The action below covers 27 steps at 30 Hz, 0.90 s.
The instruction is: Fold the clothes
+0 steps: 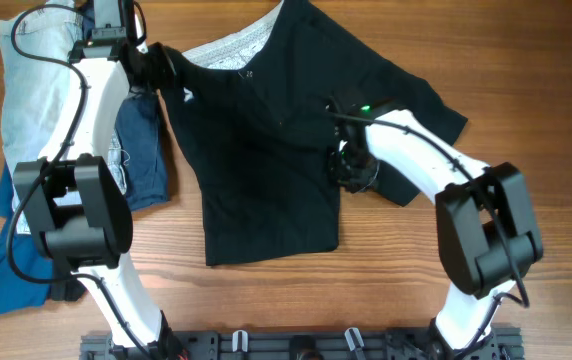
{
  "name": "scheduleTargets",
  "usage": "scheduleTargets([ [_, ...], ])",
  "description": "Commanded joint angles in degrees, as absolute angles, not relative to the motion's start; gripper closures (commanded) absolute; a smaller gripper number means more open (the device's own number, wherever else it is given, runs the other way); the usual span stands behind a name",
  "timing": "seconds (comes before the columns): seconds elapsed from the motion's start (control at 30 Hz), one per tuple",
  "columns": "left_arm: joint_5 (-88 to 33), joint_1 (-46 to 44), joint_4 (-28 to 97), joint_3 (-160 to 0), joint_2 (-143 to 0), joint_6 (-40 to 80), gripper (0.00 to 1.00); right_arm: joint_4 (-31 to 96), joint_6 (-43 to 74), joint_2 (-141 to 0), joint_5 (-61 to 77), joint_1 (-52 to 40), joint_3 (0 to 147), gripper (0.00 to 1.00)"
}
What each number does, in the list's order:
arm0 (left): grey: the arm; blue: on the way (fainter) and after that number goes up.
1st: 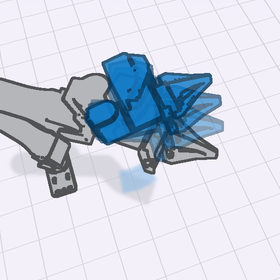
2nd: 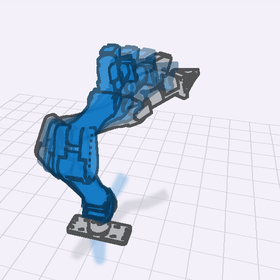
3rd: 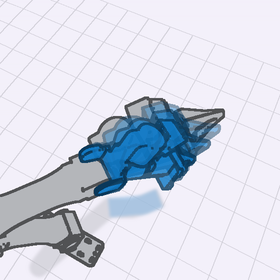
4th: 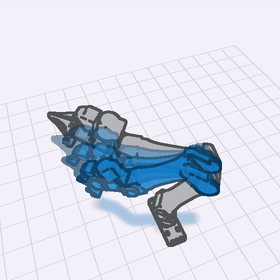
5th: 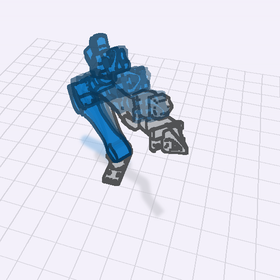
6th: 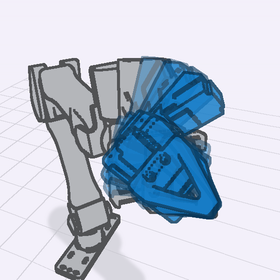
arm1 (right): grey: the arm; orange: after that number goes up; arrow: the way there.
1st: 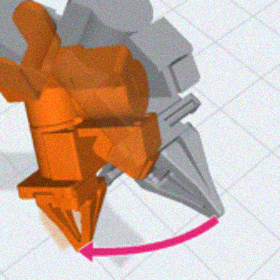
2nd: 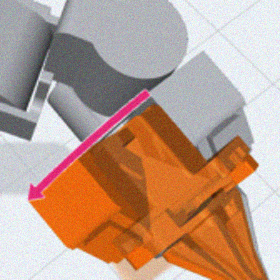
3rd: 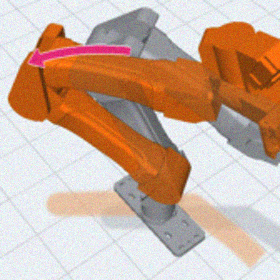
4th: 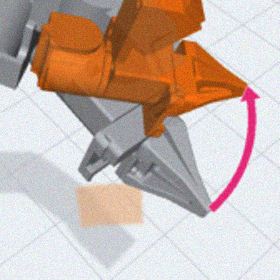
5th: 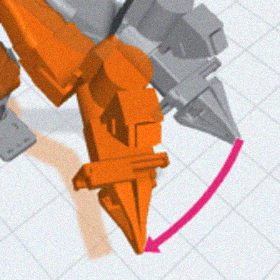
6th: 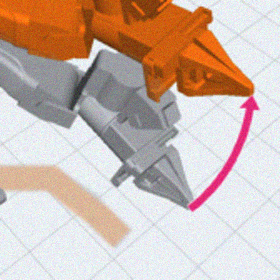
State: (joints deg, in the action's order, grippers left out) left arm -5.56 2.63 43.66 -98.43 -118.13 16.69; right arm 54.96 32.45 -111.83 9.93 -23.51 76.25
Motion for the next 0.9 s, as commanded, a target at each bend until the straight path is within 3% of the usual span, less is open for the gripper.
scheduleTargets([
  [0.0, -7.05, 2.48, 46.57, -98.7, -117.23, 17.19, 0.96, 53.41, 30.0, -110.32, 8.32, -18.11, 75.99, 0.96],
  [0.1, -9.39, 2.37, 47.64, -98.7, -116.99, 17.17, 0.95, 51.37, 27.97, -110.37, 8.56, -13.41, 75.99, 0.96],
  [0.17, -11.35, 2.37, 47.64, -98.7, -116.95, 17.17, 0.67, 50.06, 26.98, -110.39, 8.97, -11.97, 75.99, 0.96],
  [0.23, -13.65, 2.37, 47.66, -98.7, -116.88, 17.19, 0.19, 49.43, 26.72, -110.56, 8.88, -11.0, 75.99, 0.96],
  [0.27, -14.35, 2.37, 47.64, -98.7, -116.68, 17.21, 0.03, 49.43, 26.33, -111.02, 8.95, -10.83, 75.99, 0.96],
  [0.6, -12.14, 2.35, 46.28, -98.7, -105.82, 17.17, 0.0, 44.49, 25.26, -119.11, 8.19, -7.97, 75.99, 0.96],
  [0.87, -10.15, -0.75, 46.41, -98.7, -103.5, 16.95, 0.0, 26.96, 20.67, -126.65, 6.07, 3.9, 76.05, 0.96],
])
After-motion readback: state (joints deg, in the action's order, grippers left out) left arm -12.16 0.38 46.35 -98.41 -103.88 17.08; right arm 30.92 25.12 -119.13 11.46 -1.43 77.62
